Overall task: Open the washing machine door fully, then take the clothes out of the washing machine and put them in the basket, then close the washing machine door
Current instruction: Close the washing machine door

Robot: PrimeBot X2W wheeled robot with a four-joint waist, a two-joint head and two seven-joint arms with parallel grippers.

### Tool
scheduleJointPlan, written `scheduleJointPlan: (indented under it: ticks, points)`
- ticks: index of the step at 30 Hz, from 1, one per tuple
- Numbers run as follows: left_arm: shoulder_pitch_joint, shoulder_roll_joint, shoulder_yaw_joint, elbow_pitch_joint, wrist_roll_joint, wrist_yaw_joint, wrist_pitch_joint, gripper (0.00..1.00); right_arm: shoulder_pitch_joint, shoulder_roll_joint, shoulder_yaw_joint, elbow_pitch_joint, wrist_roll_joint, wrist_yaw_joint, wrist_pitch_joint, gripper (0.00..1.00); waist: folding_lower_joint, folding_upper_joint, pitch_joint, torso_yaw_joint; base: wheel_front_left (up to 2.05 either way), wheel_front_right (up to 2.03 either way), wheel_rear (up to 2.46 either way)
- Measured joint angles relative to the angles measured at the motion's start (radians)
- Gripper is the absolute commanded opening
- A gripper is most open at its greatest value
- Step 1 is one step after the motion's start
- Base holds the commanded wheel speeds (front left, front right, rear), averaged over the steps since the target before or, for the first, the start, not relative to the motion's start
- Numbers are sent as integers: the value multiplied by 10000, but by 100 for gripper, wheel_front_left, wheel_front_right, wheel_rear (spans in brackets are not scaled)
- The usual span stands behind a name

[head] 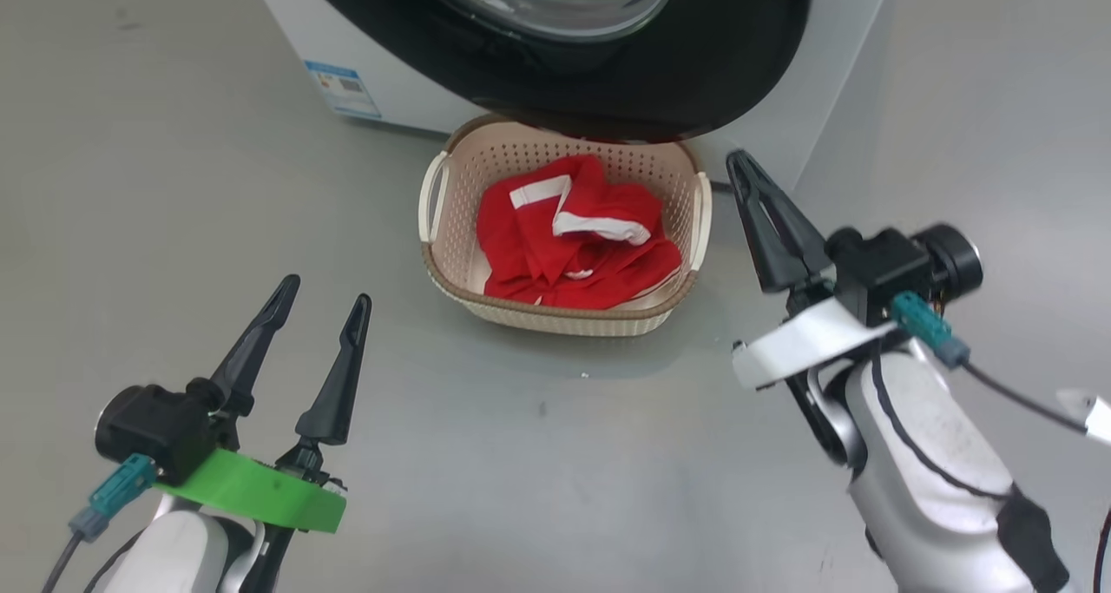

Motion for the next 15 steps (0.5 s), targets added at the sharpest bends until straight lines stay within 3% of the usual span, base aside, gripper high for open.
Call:
scheduleJointPlan:
  ticks: [15]
  points:
    - [-825, -199, -58, -188, -460, -19, 0, 100, -2832, -368, -94, 769, -385, 267, 761, 0, 0, 0, 1544, 796, 0, 0, 0]
